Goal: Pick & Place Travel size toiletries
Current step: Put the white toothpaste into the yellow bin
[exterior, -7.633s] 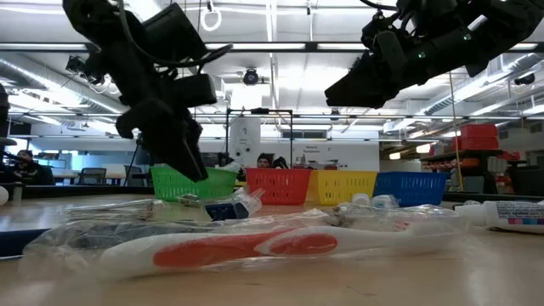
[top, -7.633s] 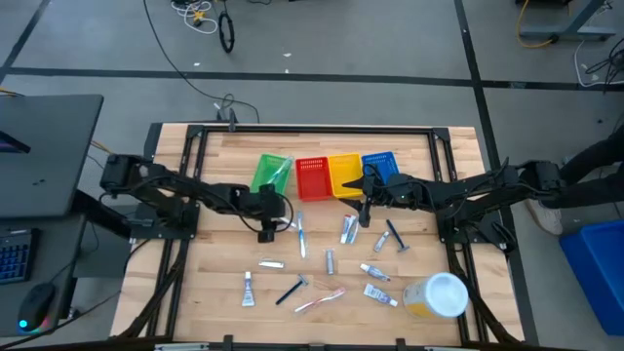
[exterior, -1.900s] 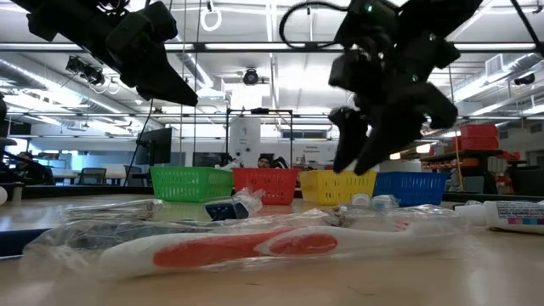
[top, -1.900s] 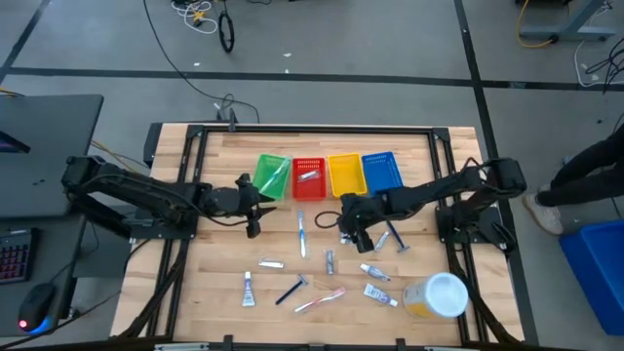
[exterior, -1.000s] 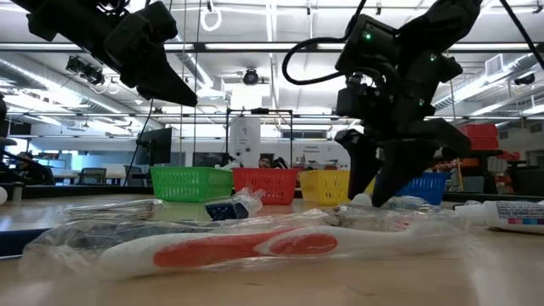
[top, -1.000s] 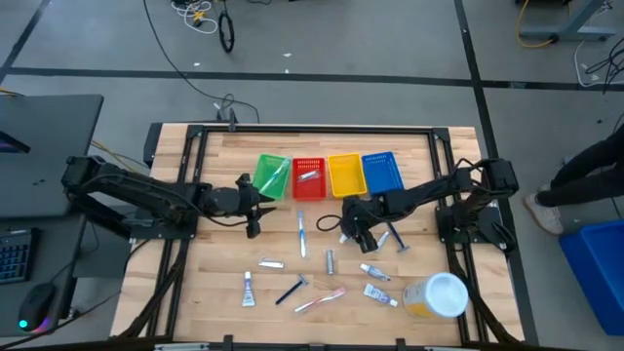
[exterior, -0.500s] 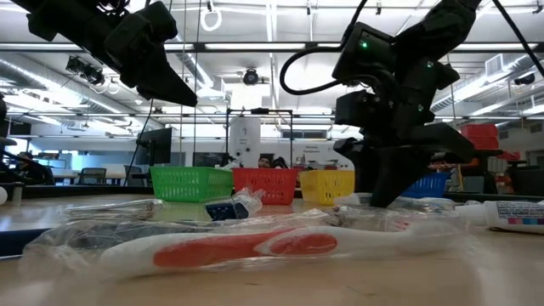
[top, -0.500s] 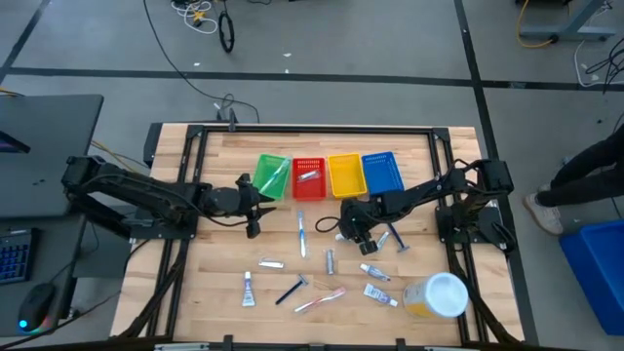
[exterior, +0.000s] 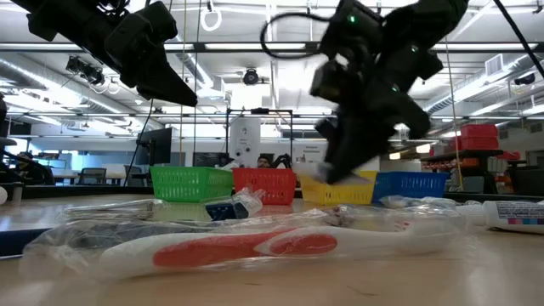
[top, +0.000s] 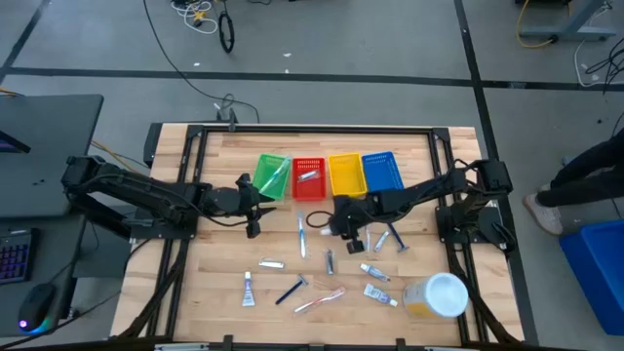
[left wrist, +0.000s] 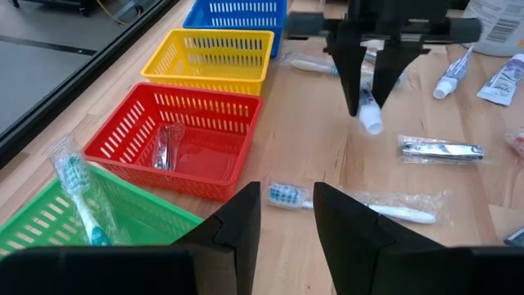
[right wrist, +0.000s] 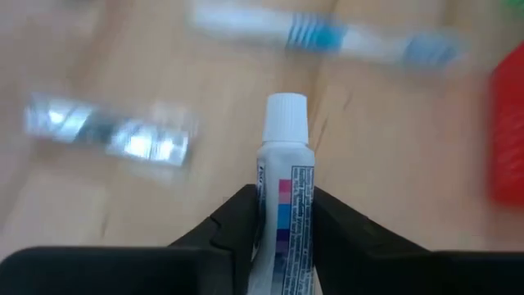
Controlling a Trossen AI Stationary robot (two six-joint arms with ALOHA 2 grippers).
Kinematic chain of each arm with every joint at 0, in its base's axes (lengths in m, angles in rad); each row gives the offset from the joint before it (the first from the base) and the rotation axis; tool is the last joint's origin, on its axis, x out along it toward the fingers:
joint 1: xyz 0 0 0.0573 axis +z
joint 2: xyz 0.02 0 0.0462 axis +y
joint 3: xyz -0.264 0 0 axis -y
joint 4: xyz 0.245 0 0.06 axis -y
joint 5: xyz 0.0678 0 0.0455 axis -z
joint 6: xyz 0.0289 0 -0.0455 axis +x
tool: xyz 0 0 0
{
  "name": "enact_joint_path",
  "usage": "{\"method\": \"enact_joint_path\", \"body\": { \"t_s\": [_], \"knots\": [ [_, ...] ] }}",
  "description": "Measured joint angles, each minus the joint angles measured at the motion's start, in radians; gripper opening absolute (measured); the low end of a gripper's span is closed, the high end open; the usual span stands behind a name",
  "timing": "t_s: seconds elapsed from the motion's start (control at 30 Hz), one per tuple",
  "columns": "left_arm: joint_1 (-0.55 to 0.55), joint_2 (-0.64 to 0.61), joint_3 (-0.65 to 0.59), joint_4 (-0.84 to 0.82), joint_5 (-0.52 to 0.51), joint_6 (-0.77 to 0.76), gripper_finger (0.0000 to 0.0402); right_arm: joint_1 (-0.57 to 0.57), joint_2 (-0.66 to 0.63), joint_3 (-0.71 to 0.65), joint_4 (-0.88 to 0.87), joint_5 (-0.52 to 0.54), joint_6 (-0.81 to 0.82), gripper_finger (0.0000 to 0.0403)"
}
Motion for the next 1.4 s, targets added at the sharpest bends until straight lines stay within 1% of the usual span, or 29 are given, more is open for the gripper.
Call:
{"method": "enact_joint_path", "body": {
  "t_s": [0.13, 0.27, 0.3, 0.4, 0.57, 0.63, 0.67, 0.73, 0.83, 0.9, 1.03, 1.13, 1.2, 1.27, 1.4],
  "knots": [
    [0.000, 0.000, 0.000, 0.003, 0.000, 0.000, 0.0122, -0.002, -0.007, 0.039, 0.037, 0.069, 0.009, 0.0101],
    [0.000, 0.000, 0.000, 0.005, 0.000, 0.000, 0.0122, -0.002, -0.023, 0.061, 0.026, 0.137, -0.012, 0.0100],
    [0.000, 0.000, 0.001, 0.006, 0.000, 0.000, 0.0122, -0.003, -0.034, 0.063, 0.020, 0.168, -0.013, 0.0100],
    [0.000, 0.000, 0.001, 0.007, 0.000, -0.004, 0.0122, -0.007, -0.063, 0.077, 0.022, 0.313, 0.018, 0.0099],
    [0.000, 0.000, 0.001, 0.015, 0.000, -0.006, 0.0122, -0.050, -0.108, 0.077, 0.043, 0.622, 0.186, 0.0099],
    [0.000, 0.000, 0.001, 0.019, 0.000, -0.005, 0.0122, -0.086, -0.111, 0.077, 0.032, 0.703, 0.238, 0.0099],
    [0.000, 0.000, 0.001, 0.024, 0.000, -0.003, 0.0122, -0.108, -0.110, 0.074, 0.022, 0.719, 0.267, 0.0099],
    [0.000, 0.000, 0.001, 0.025, 0.000, -0.003, 0.0122, -0.157, -0.104, 0.065, 0.014, 0.699, 0.345, 0.0099],
    [0.000, 0.001, 0.001, 0.025, 0.000, -0.003, 0.0122, -0.230, -0.093, 0.042, -0.002, 0.584, 0.461, 0.0099],
    [0.000, 0.001, 0.001, 0.024, 0.000, 0.000, 0.0122, -0.272, -0.085, 0.023, 0.010, 0.534, 0.494, 0.0100],
    [0.000, 0.001, 0.001, 0.024, 0.000, 0.000, 0.0122, -0.333, -0.085, -0.037, 0.034, 0.531, 0.548, 0.0099],
    [0.000, 0.001, 0.001, 0.024, 0.000, 0.000, 0.0122, -0.361, -0.086, -0.074, 0.065, 0.491, 0.558, 0.0100],
    [0.000, 0.001, 0.001, 0.024, -0.001, 0.000, 0.0122, -0.370, -0.086, -0.092, 0.100, 0.420, 0.546, 0.0103],
    [0.000, 0.001, 0.001, 0.024, -0.003, 0.006, 0.0122, -0.374, -0.086, -0.105, 0.121, 0.370, 0.539, 0.0106],
    [0.000, 0.001, 0.001, 0.024, -0.003, 0.008, 0.0122, -0.374, -0.086, -0.119, 0.165, 0.343, 0.503, 0.0117]
  ]
}}
